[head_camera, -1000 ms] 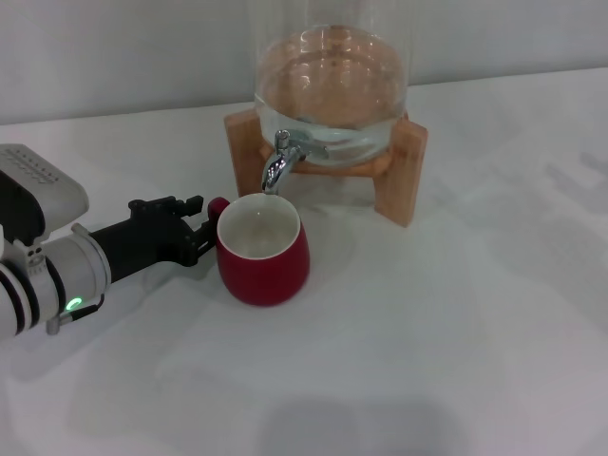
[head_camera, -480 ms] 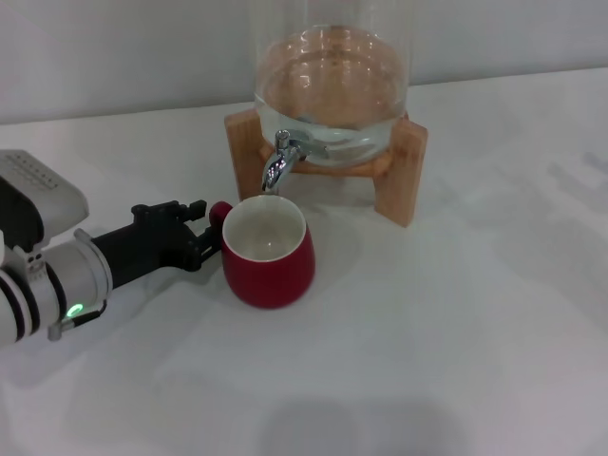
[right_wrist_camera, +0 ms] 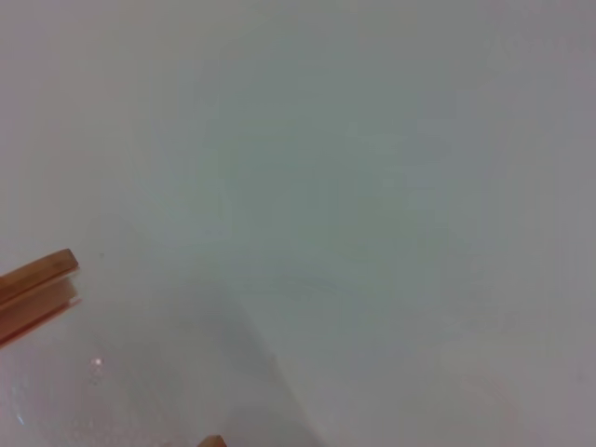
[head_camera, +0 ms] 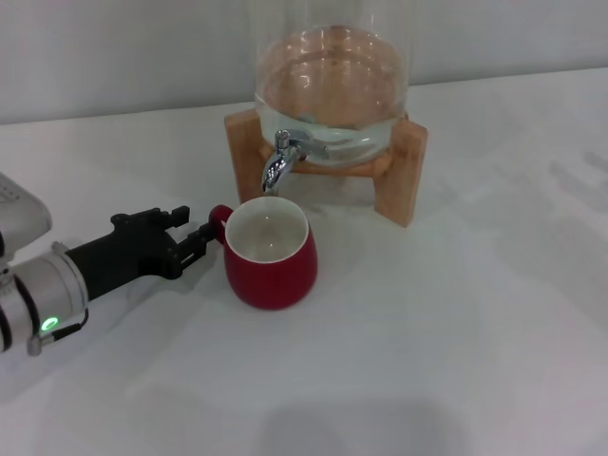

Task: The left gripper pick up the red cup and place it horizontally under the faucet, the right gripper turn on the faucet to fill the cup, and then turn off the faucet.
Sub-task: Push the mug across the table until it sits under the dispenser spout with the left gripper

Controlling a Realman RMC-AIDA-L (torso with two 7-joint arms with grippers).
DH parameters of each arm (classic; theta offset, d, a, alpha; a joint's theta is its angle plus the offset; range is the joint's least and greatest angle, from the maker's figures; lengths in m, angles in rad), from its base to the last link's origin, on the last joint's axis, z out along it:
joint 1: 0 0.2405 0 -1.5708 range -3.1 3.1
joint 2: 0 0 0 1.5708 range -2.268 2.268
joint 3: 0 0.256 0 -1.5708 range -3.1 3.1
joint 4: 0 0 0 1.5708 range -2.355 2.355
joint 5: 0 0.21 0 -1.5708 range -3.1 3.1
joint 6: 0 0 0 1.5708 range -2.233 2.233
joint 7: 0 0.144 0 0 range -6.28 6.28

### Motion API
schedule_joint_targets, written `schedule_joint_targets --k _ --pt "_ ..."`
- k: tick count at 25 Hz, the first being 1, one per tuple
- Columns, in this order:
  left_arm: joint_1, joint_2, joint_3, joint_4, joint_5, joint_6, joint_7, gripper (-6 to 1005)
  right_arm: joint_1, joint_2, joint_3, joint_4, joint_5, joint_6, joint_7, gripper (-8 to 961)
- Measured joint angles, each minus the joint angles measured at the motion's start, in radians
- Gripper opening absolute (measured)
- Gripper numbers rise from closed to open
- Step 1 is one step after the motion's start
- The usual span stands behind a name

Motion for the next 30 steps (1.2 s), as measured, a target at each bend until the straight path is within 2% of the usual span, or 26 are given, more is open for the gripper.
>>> schedule_joint_targets --k 9,15,19,22,25,30 --pt "0.040 -0.001 0.000 0.054 0.000 -0.080 -0.021 500 -0.007 0.000 0.000 0.000 0.000 0.005 0.001 765" --pt "0.090 -0.001 0.001 0.099 -0.002 -0.183 -0.026 514 -0.010 0.000 0.000 0.000 0.000 0.007 0.003 766" --pt "0.178 -0.001 -0.005 0.170 -0.060 -0.330 -0.035 523 -0.017 0.000 0.001 0.000 0.000 0.013 0.004 766" --pt "0.288 0.001 -0.004 0.247 -0.193 -0.488 -0.046 530 -0.022 0.000 0.006 0.000 0.000 0.020 0.005 766" --pt "0.370 0.001 0.001 0.316 -0.301 -0.597 -0.081 536 -0.022 0.000 0.015 0.000 0.000 0.029 0.005 766" --pt "0.452 0.002 -0.001 0.382 -0.401 -0.728 -0.134 548 -0.019 0.001 0.017 -0.005 0.000 0.057 0.002 766"
